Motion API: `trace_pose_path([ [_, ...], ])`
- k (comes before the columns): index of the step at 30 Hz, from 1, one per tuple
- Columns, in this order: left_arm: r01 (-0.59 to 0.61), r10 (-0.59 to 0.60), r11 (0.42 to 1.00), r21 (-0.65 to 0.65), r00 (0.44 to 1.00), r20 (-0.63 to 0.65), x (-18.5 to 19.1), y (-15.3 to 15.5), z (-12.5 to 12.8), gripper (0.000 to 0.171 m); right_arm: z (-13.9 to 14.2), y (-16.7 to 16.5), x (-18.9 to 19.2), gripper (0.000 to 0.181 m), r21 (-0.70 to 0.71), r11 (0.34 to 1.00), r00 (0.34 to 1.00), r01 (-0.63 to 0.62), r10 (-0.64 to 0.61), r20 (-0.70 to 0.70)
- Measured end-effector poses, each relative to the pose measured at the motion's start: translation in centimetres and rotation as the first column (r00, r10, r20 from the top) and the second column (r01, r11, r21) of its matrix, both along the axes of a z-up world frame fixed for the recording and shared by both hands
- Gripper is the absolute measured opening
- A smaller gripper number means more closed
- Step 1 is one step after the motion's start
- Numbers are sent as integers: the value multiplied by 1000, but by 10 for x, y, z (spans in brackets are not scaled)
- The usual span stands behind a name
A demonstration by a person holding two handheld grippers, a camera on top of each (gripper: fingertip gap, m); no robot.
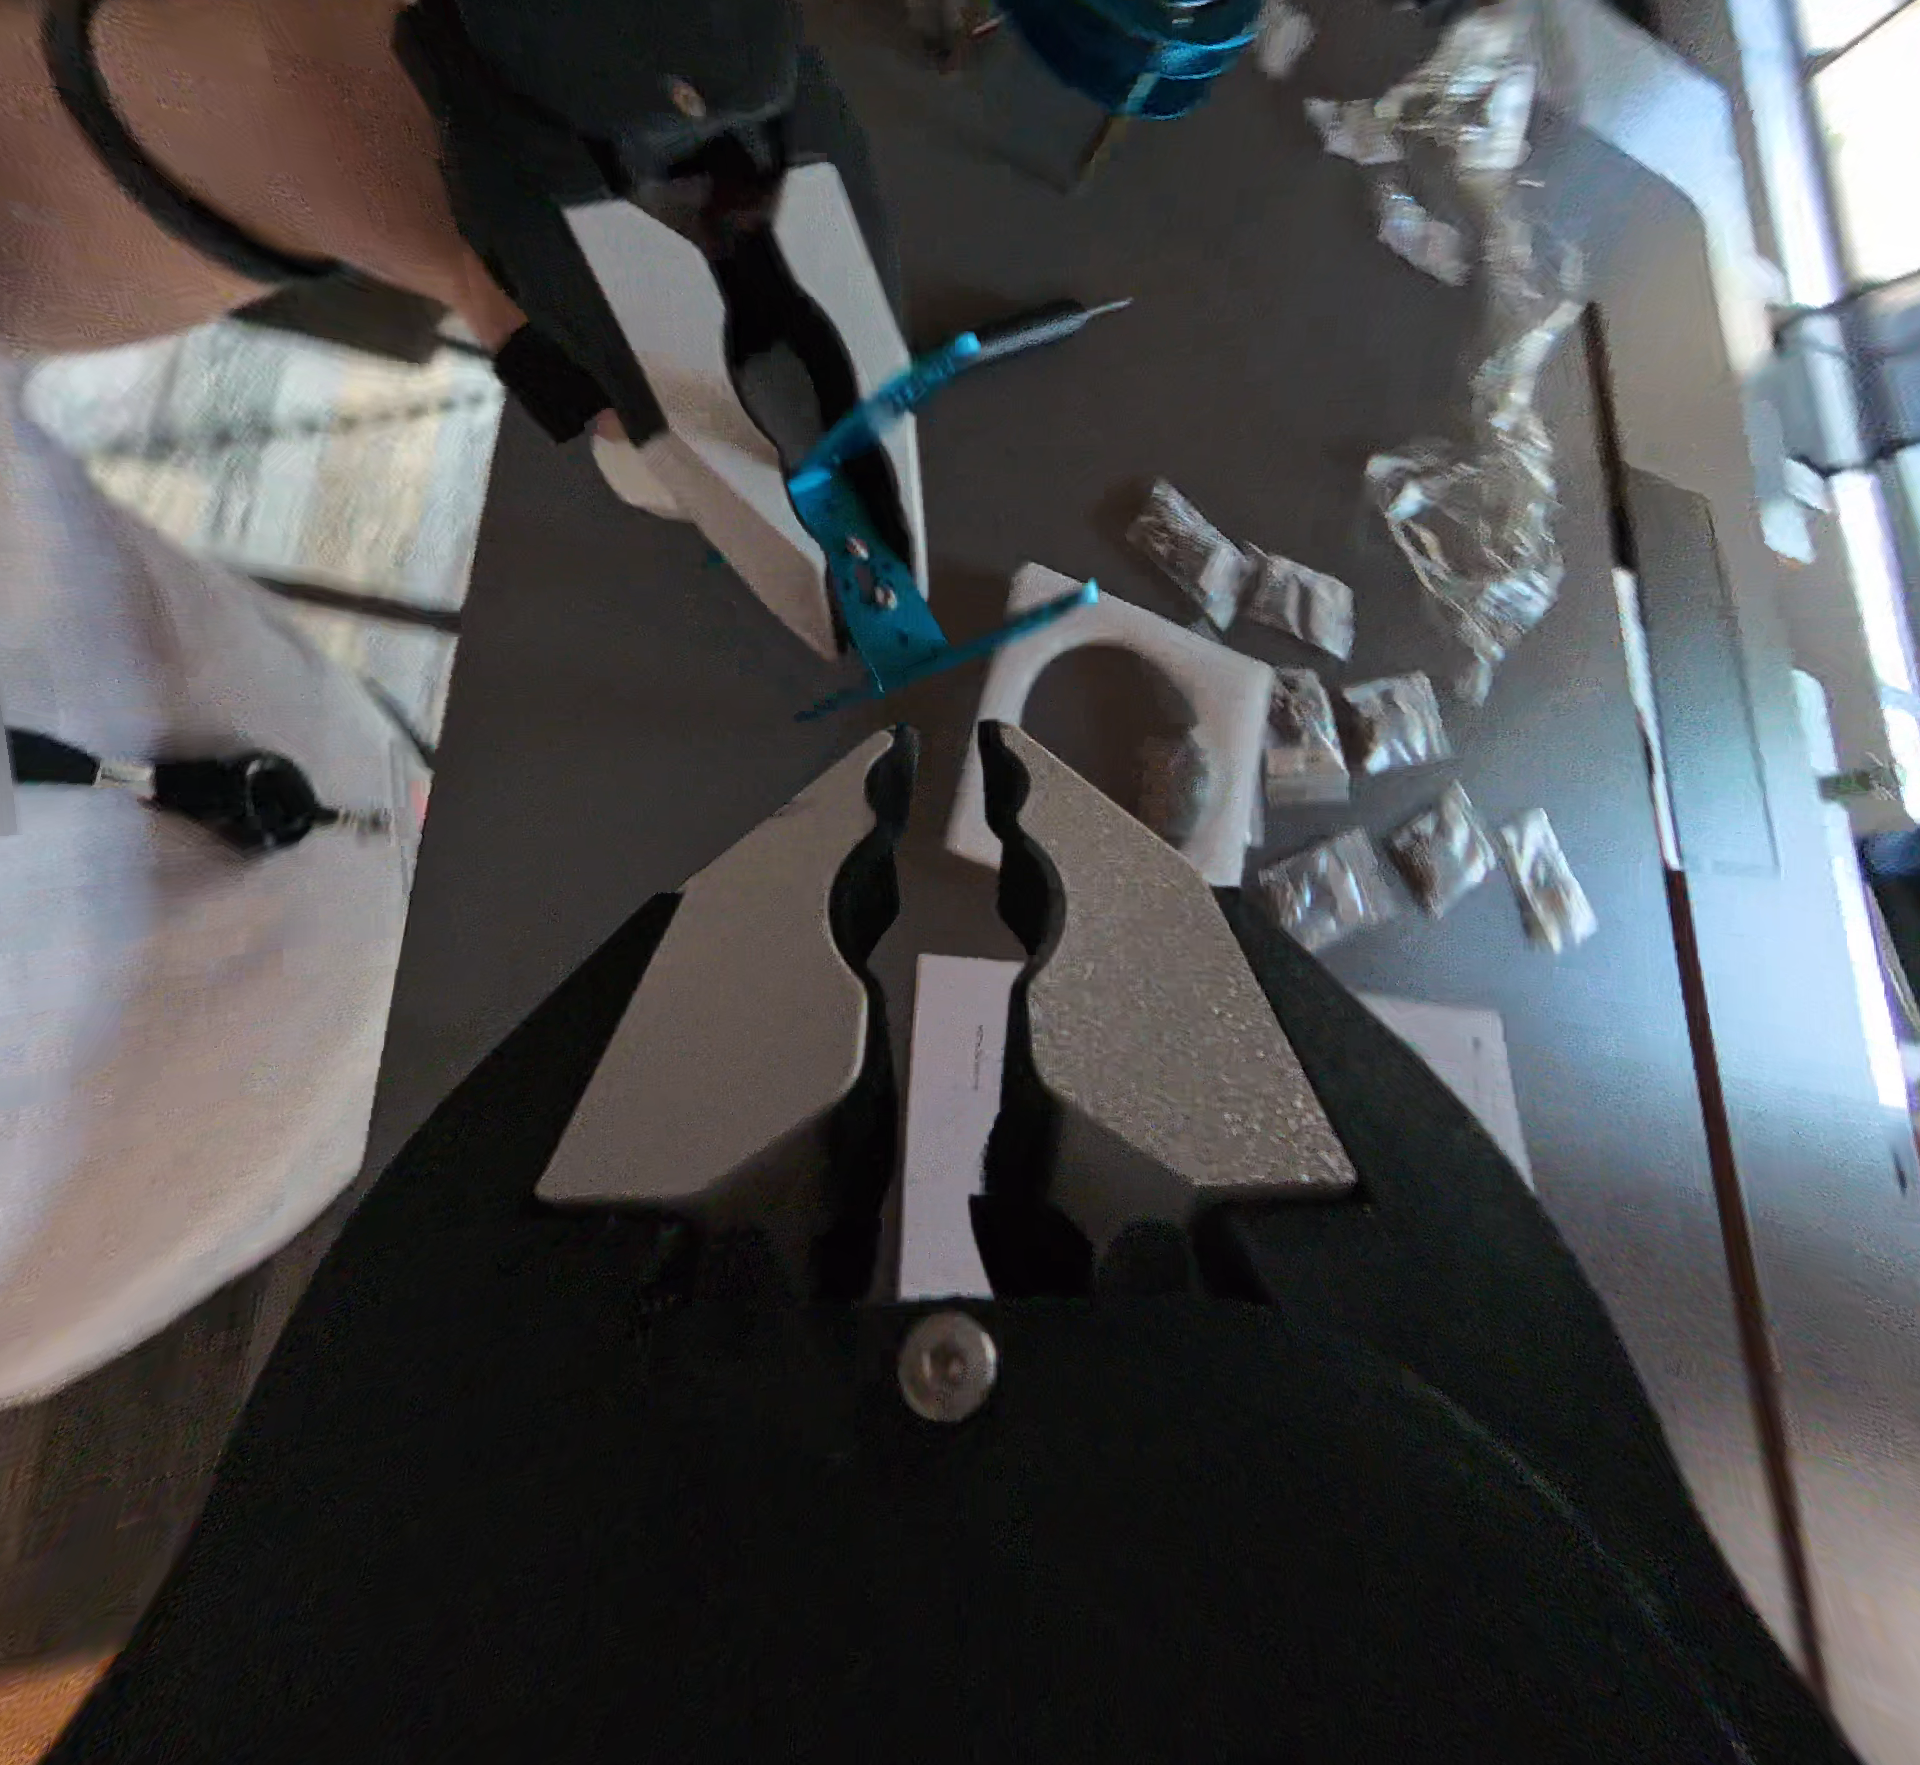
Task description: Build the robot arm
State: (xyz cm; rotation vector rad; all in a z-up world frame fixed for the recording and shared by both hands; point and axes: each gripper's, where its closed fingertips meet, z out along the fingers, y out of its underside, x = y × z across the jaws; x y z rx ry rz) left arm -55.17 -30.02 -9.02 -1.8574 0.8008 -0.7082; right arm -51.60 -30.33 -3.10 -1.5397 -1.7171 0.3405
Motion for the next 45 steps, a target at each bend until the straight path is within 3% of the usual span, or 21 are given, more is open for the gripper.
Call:
trace_pose_path([
  [2,-17,18,1000,-16,998,56,-5,3,6,27,-6,-12,32,10,-65,990,981,124,-132,-143],
  [4,-41,41,999,-19,998,55,-10,6,7,27,-30,-54,68,15,-246,960,975,136,-174,-140],
  [5,-47,48,999,-16,997,53,-12,7,8,27,-42,-81,73,25,-305,951,973,57,-121,-196],
  [6,-46,47,999,-16,997,53,-12,6,7,27,-58,-97,76,17,-284,959,964,8,-82,-251],
  [8,-36,38,999,-29,997,64,-10,4,8,27,-120,-77,107,20,-134,965,974,227,-226,23],
  [11,-15,17,1000,-19,998,66,-1,2,16,27,-111,-76,90,12,-225,957,964,184,-220,-148],
  [16,13,-13,1000,1,999,45,13,1,25,26,-105,-67,98,21,-306,937,974,170,-207,-90],
  [20,8,-7,1000,-12,999,48,13,0,23,26,-93,-78,86,24,-257,966,997,-32,50,65],
  [22,3,-2,1000,-22,999,48,10,-2,20,27,-96,-83,78,24,-172,961,943,-215,250,220],
  [24,-6,8,999,-34,999,47,5,-5,17,27,-106,-85,79,21,-171,909,825,-380,416,382],
  [27,-30,32,999,-42,998,47,-3,-10,16,27,-115,-85,75,17,-288,847,680,-447,531,505],
  [30,-58,59,997,-43,997,41,-9,-16,17,27,-129,-77,78,21,-311,820,536,-481,556,636],
  [32,-80,81,996,-41,996,36,-11,-18,17,26,-132,-80,70,7,-329,812,535,-482,571,623],
  [34,-102,102,994,-27,994,28,-8,-20,18,26,-132,-78,70,7,-346,834,563,-430,547,620],
  [36,-121,121,993,3,992,33,0,-19,21,27,-125,-70,66,7,-314,855,676,-413,519,523],
  [38,-138,137,990,23,990,30,8,-20,20,27,-95,-69,54,6,-355,847,848,-397,486,211],
  [39,-143,142,989,43,990,21,11,-19,19,27,-72,-61,46,6,-375,851,914,-368,406,22],
  [40,-148,147,987,70,989,14,14,-17,19,27,-46,-49,39,6,-376,860,939,-343,300,-171],
  [41,-141,141,986,90,990,10,19,-14,18,27,-17,-35,35,6,-365,878,917,-308,172,-360],
  [43,-88,86,986,143,996,23,31,-12,19,26,35,-14,38,6,-417,870,759,-262,-81,-646],
  [45,-29,20,979,201,999,45,41,-13,19,26,63,-12,42,5,-463,842,601,-277,-224,-767],
])
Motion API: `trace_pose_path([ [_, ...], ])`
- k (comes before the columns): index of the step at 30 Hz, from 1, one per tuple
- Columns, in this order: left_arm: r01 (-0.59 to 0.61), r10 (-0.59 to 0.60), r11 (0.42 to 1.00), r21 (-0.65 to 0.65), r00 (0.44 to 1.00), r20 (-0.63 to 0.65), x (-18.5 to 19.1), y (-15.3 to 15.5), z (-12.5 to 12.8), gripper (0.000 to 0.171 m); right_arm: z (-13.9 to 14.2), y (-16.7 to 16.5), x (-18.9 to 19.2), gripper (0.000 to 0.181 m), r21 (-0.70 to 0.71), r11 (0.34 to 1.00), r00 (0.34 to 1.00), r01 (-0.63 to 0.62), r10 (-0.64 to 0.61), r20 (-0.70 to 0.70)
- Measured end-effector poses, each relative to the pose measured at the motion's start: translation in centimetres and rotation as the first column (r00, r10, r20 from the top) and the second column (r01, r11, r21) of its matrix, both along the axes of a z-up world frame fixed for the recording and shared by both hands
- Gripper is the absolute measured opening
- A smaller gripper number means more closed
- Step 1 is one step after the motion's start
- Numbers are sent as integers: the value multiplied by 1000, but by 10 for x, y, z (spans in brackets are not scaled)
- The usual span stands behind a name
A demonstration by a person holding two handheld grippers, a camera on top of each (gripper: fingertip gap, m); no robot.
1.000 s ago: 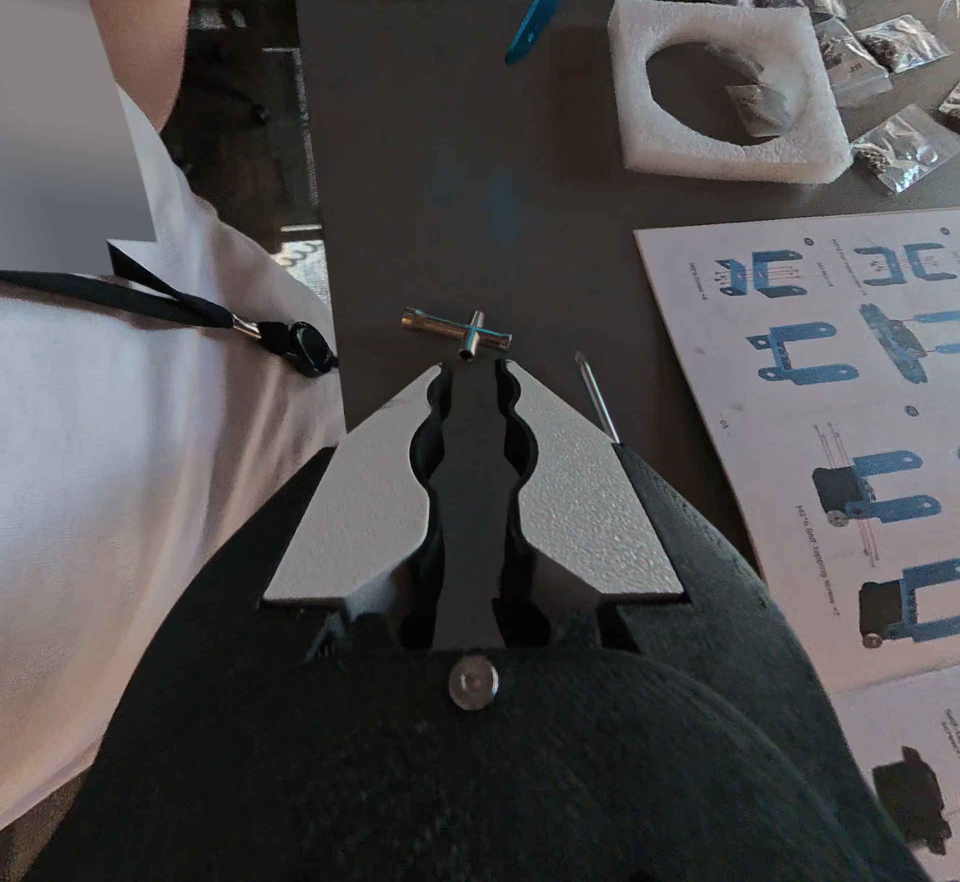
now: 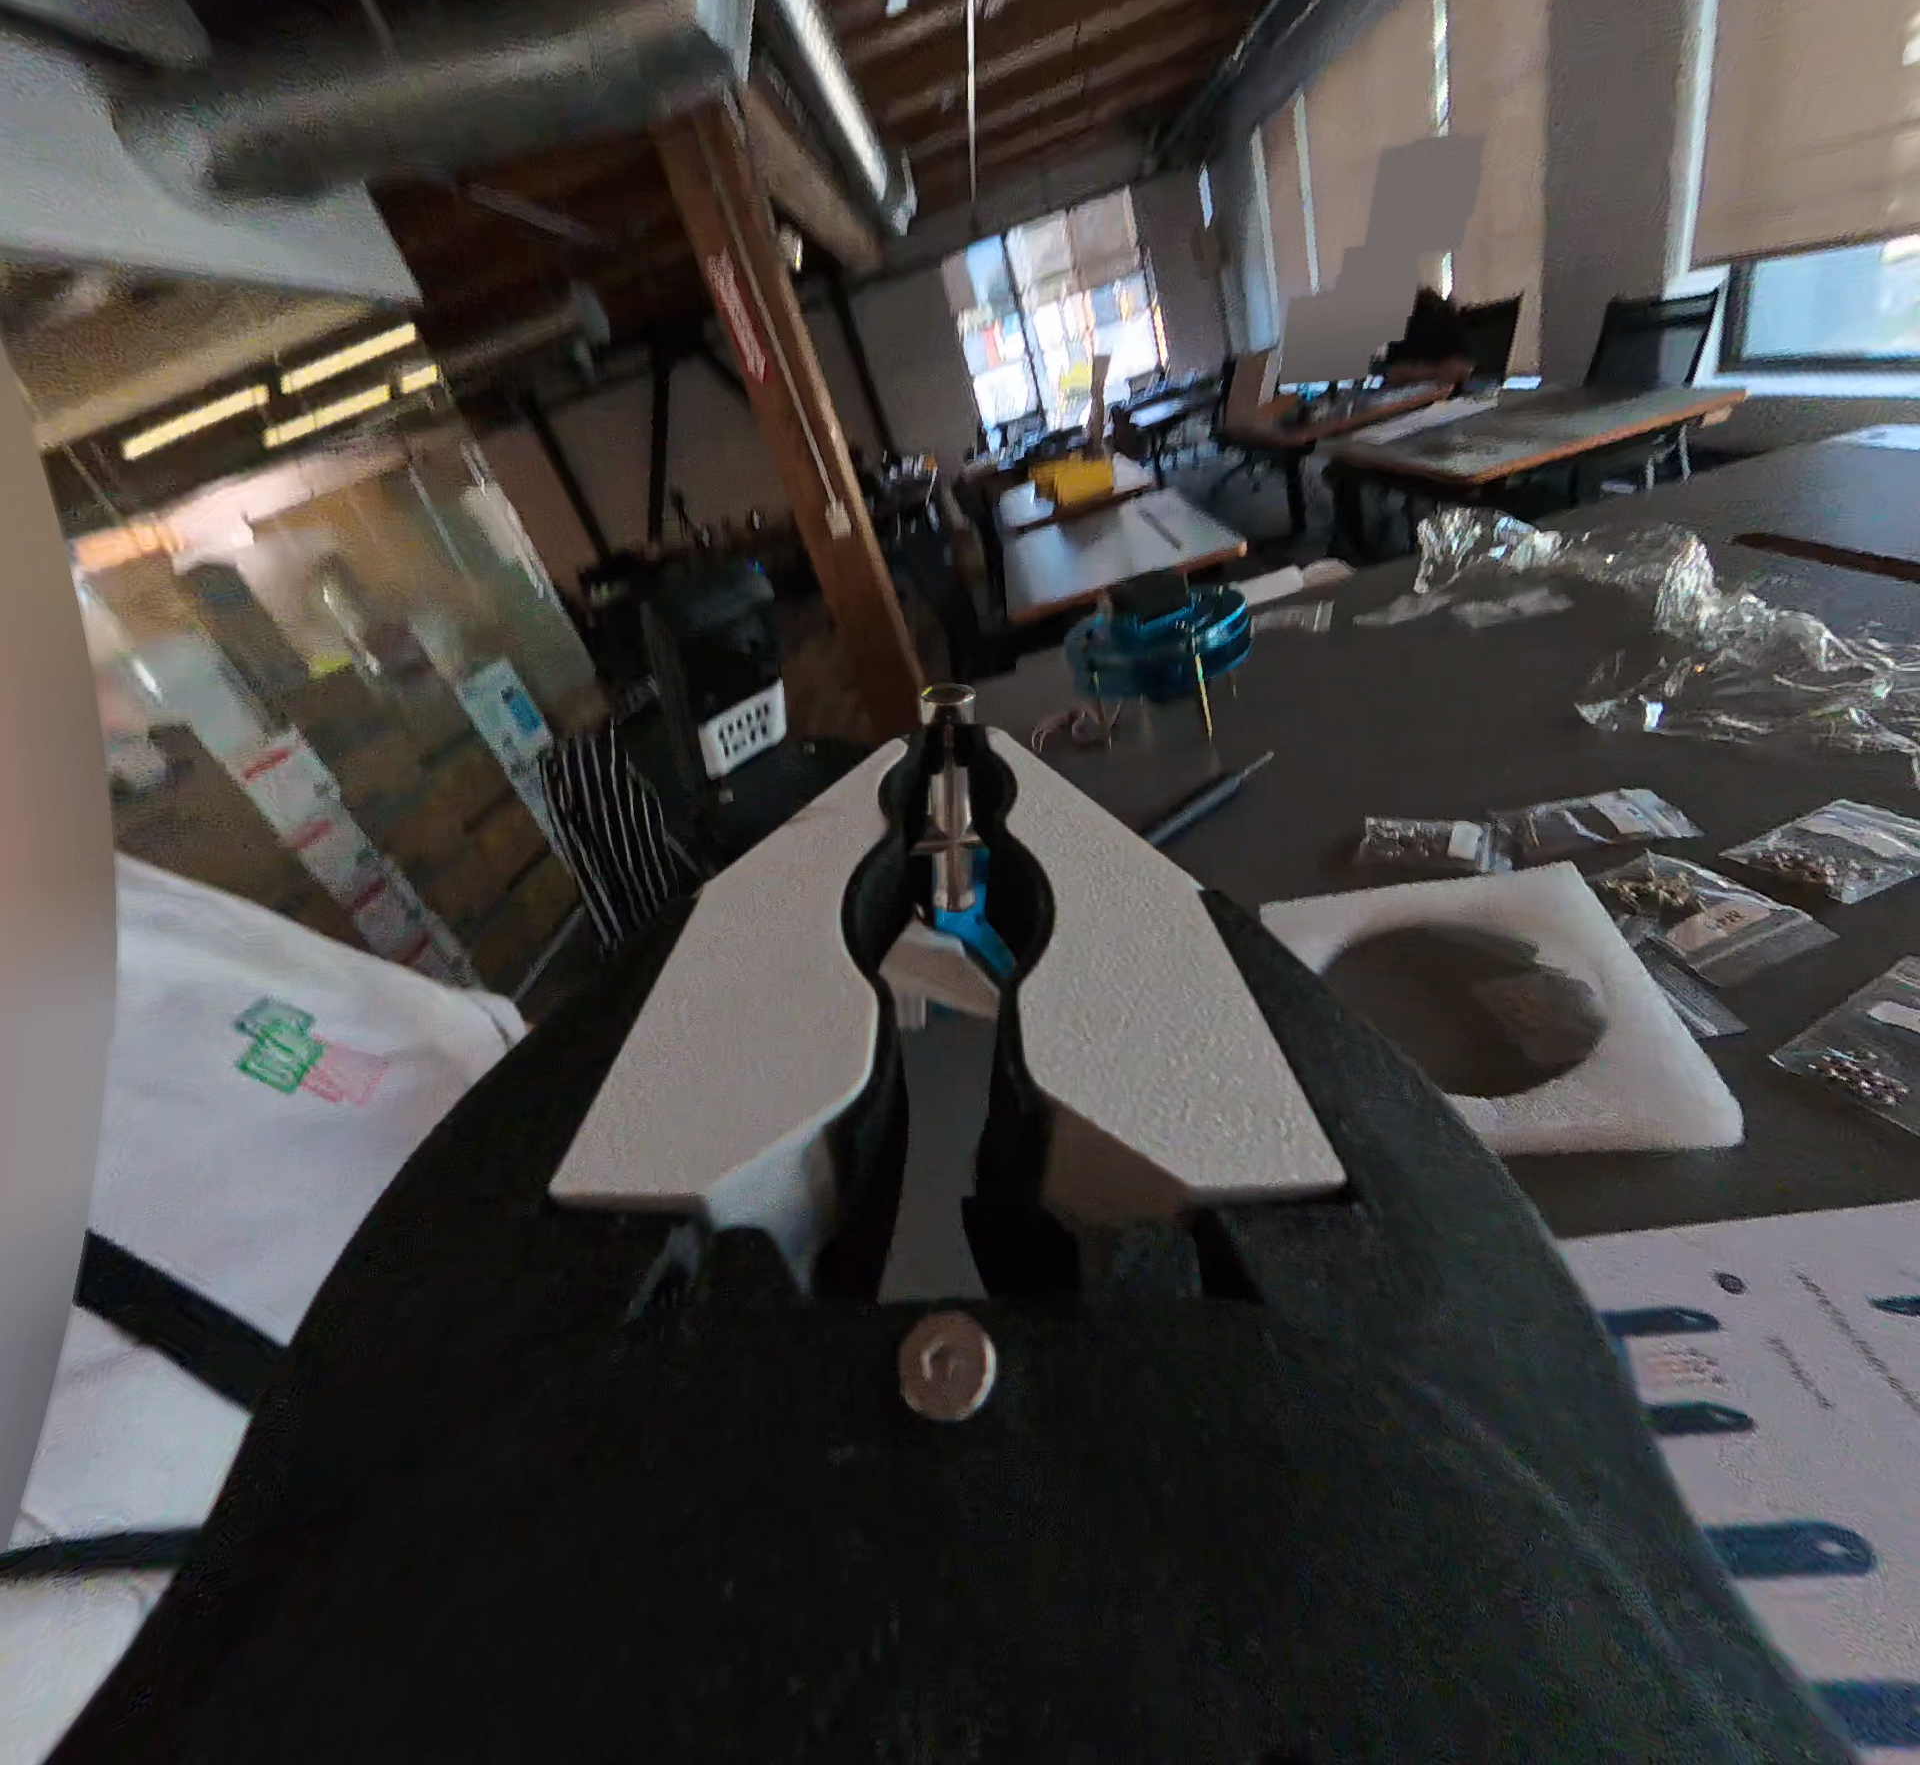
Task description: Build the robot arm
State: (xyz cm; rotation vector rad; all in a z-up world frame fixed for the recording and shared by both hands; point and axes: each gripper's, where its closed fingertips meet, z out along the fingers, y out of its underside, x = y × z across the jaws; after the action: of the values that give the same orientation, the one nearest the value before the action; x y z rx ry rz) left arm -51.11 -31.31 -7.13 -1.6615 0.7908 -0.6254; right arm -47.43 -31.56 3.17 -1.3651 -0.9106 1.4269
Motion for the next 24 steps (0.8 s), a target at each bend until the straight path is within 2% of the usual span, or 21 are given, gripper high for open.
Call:
trace_pose_path([
  [2,75,-73,996,39,997,-36,5,-3,-9,26,-1,-1,-5,6,0,995,994,96,-96,-47],
  [4,146,-140,988,50,985,-97,6,-4,-20,27,-11,-3,-17,6,30,985,985,171,-170,-38],
  [6,229,-225,973,29,970,-92,6,-11,-21,26,-23,-1,-28,6,26,969,969,244,-243,-35],
  [9,277,-280,960,-47,959,-46,0,-12,-22,27,-35,0,-39,6,-4,965,964,262,-262,-43],
  [12,329,-332,932,-152,943,6,-10,-14,-24,26,-37,1,-42,6,8,977,977,212,-211,-41],
  [15,373,-387,872,-317,922,21,-21,-20,-38,26,-34,4,-40,6,54,986,988,157,-156,-20],
  [19,406,-414,848,-341,909,53,-20,-19,-38,27,-30,-4,-45,6,40,998,998,42,-40,-44],
  [24,426,-449,886,-183,887,-109,-15,-28,-37,27,-29,-26,-55,6,132,991,1000,-31,31,6],
])
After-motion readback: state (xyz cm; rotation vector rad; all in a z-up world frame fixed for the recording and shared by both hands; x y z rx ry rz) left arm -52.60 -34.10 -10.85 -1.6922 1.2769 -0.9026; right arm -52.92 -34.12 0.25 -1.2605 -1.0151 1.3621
